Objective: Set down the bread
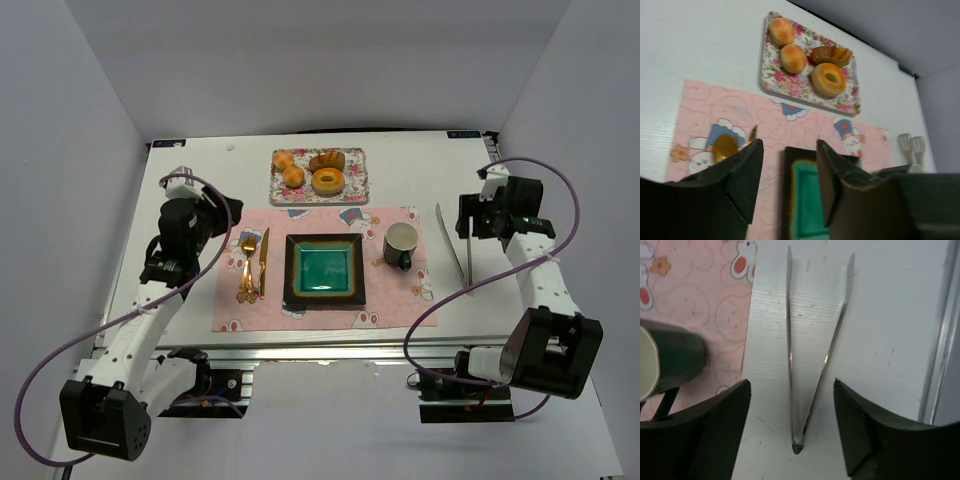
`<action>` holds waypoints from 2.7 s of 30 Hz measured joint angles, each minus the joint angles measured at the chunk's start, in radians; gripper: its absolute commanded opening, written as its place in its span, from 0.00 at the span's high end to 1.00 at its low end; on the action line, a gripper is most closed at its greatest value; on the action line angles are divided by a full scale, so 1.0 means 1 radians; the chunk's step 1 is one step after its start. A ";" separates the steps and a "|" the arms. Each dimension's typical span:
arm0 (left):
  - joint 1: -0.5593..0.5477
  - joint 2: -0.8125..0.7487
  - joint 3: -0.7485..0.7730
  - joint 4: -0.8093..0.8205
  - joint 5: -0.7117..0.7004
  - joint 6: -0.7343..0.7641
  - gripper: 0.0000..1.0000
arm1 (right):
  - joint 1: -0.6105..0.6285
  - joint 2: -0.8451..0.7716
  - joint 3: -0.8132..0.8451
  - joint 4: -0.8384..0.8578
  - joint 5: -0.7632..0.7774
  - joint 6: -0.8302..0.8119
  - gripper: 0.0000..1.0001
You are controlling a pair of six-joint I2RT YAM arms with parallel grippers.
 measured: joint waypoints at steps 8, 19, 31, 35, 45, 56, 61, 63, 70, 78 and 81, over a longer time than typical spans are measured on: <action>0.000 -0.031 -0.052 0.013 -0.021 -0.032 0.63 | -0.017 -0.007 -0.123 -0.031 -0.259 -0.342 0.11; 0.000 -0.097 -0.122 0.010 -0.004 -0.044 0.30 | -0.005 0.072 -0.208 0.076 -0.082 -0.255 0.14; 0.000 -0.076 -0.133 -0.013 0.005 -0.048 0.30 | 0.018 0.328 -0.155 0.204 0.076 -0.177 0.42; 0.000 -0.076 -0.133 -0.021 -0.006 -0.048 0.30 | 0.018 0.337 -0.154 0.220 0.061 -0.181 0.69; 0.000 -0.075 -0.117 -0.035 -0.011 -0.048 0.30 | 0.016 0.297 -0.104 0.105 -0.031 -0.316 0.82; 0.000 -0.072 -0.099 -0.030 -0.011 -0.056 0.30 | 0.204 0.333 0.465 -0.077 -0.228 -0.469 0.63; 0.000 -0.089 -0.099 -0.035 -0.016 -0.061 0.30 | 0.317 0.423 0.557 -0.124 -0.242 -0.496 0.62; 0.000 -0.100 -0.099 -0.035 -0.019 -0.065 0.30 | 0.347 0.465 0.582 -0.146 -0.242 -0.502 0.62; 0.000 -0.140 -0.099 -0.046 -0.031 -0.081 0.30 | 0.448 0.516 0.631 -0.181 -0.217 -0.539 0.60; 0.000 -0.160 -0.103 -0.061 -0.045 -0.088 0.30 | 0.563 0.523 0.642 -0.174 -0.154 -0.612 0.59; 0.000 -0.163 -0.106 -0.065 -0.049 -0.091 0.29 | 0.597 0.547 0.642 -0.153 -0.103 -0.626 0.58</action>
